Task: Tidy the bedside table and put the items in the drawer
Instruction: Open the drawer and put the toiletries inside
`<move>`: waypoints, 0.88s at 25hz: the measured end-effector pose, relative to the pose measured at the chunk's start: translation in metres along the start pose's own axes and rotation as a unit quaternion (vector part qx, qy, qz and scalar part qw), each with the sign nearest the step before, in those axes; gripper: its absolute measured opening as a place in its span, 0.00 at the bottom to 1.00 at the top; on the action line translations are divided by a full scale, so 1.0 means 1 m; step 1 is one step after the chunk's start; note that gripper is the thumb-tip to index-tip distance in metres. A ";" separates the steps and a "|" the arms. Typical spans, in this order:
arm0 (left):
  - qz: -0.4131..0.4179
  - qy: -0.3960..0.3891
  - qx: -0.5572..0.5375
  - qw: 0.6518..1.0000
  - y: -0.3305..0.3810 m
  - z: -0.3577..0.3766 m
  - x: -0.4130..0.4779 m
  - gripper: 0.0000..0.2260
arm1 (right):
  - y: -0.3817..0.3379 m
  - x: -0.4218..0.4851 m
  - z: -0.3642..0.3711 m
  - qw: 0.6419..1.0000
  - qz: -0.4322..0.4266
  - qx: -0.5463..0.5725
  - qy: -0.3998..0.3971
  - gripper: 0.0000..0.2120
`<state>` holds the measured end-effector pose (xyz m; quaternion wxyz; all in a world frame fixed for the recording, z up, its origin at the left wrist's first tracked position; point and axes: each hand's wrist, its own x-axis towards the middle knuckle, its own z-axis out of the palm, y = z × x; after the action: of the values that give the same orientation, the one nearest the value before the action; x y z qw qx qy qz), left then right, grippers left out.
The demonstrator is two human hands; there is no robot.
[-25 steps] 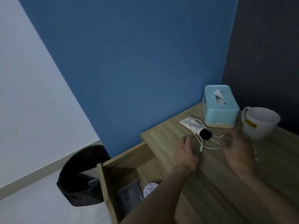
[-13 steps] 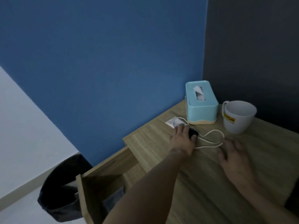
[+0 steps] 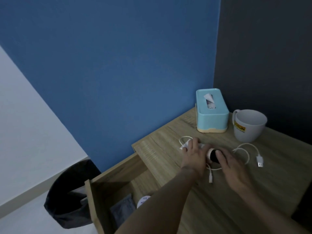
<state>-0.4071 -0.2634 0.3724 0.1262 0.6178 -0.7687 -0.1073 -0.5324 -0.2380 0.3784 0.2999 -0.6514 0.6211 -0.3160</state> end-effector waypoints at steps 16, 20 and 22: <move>-0.220 0.033 -0.637 0.738 0.012 -0.055 0.001 0.22 | -0.047 -0.001 -0.011 0.990 0.087 0.109 -0.018 0.25; -0.275 0.063 -0.714 0.642 -0.003 -0.068 -0.024 0.22 | -0.079 -0.005 -0.002 0.976 0.038 0.198 -0.088 0.11; -0.271 0.088 -0.703 0.651 -0.024 -0.074 -0.051 0.21 | -0.086 -0.012 0.013 0.973 0.015 0.173 -0.154 0.11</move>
<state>-0.3499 -0.2199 0.4318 0.5551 0.5317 -0.2464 -0.5904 -0.4690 -0.2220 0.4374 0.5049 -0.6207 0.5133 -0.3102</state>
